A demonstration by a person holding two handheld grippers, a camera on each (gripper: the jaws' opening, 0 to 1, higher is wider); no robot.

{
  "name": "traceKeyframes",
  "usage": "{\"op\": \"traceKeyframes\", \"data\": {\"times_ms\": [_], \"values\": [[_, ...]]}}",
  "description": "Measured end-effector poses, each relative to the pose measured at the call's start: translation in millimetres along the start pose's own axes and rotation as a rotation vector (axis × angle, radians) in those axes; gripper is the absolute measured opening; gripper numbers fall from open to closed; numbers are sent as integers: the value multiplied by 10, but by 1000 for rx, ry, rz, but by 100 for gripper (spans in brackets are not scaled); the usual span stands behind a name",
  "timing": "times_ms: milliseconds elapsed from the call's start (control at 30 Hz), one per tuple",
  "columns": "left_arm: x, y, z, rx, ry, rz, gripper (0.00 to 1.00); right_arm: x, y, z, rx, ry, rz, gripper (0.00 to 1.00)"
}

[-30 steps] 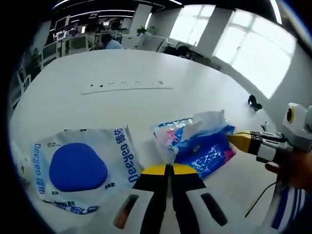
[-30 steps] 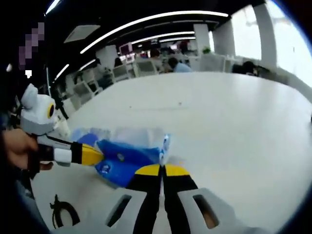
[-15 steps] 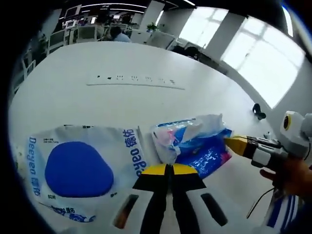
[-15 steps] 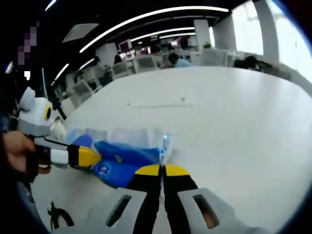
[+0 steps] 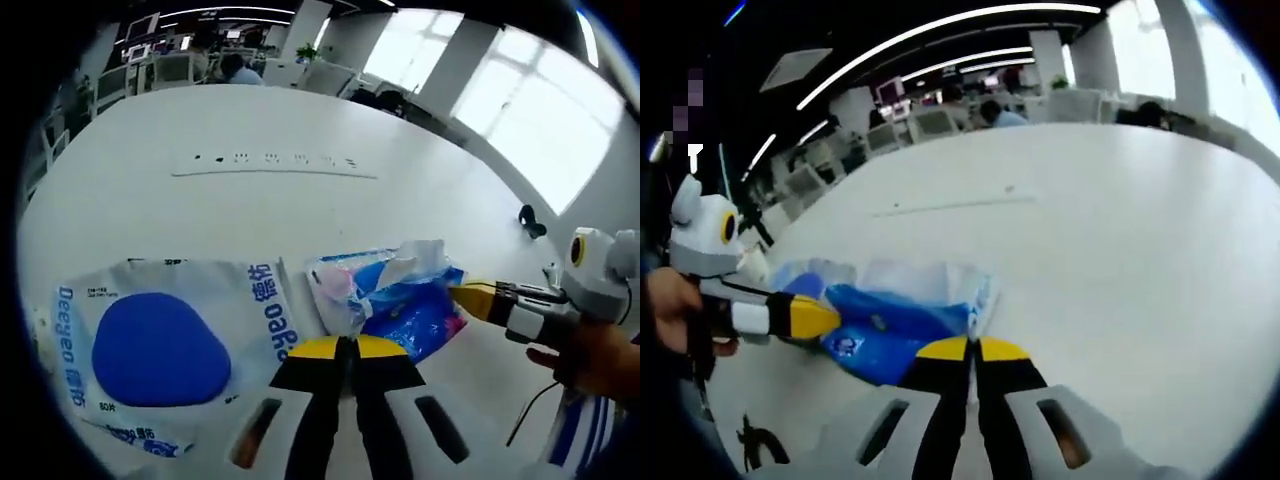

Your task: Arrange the tabletop items into an orderly group along one side of the table until the central work area is clear of visible clutter.

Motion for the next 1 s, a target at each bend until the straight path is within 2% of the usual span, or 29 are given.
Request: {"op": "traceKeyframes", "data": {"times_ms": [333,667,867,1000], "values": [[-3,13,-29,-7,-2,-7,4,-31,21,0,3,-4,-3,0],[23,-3,-61,-45,-4,-12,13,-34,67,41,30,19,-34,3],[68,-26,-64,-58,2,-11,17,28,73,31,66,15,-59,9],[128,-13,-61,-64,1,-12,17,60,-3,-23,45,-6,-52,14]]}}
Point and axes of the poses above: the point that each gripper's makers call its tool centre point, and the gripper's own axes: x roughly backward along the fingers, y roughly to its left, z roughly out of its underside, the point moved 6 cm from there along x, roughly backward along the fingers, and after that the axes turned 15 degrees about z, right-handed, at the moved point
